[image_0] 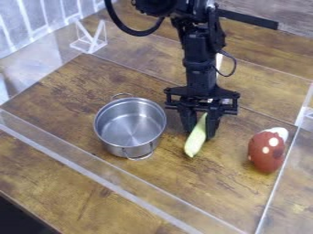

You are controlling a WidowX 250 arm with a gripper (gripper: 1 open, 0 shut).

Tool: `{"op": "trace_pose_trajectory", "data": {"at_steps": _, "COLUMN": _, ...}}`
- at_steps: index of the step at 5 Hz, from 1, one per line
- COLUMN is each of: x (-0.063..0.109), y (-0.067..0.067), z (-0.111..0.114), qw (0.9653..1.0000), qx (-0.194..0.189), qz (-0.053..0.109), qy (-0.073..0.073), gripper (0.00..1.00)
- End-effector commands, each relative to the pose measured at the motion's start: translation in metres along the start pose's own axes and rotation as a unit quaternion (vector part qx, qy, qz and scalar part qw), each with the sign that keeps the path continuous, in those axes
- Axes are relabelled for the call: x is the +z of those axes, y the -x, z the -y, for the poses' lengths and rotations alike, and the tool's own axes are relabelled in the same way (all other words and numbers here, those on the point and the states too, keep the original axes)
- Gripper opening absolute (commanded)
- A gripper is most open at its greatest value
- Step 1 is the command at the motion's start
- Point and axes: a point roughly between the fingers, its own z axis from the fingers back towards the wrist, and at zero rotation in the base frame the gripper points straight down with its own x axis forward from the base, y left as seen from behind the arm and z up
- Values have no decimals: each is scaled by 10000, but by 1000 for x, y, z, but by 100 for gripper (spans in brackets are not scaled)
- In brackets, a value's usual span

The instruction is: Move the green spoon to the left

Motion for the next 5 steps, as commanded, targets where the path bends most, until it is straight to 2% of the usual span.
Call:
{"op": "trace_pose_trajectory", "data": {"at_steps": 1, "x": 37, "y": -4, "z": -1, "qw": 9997, "qx": -149, "qz": 196, "qy": -33, "gripper": 0}}
{"op": "trace_pose_trajectory", "data": {"at_steps": 2, "x": 61, "y": -6, "z": 0, "qw": 9992, "qx": -353, "qz": 199, "qy": -73, "gripper": 0}}
{"op": "trace_pose_trajectory", "data": {"at_steps": 4, "x": 113, "y": -8, "z": 5, "qw": 9966, "qx": -635, "qz": 524, "qy": 74, "gripper": 0}}
{"op": "trace_pose_trajectory", "data": {"at_steps": 5, "x": 141, "y": -3, "z": 4, "qw": 9953, "qx": -769, "qz": 582, "qy": 78, "gripper": 0}}
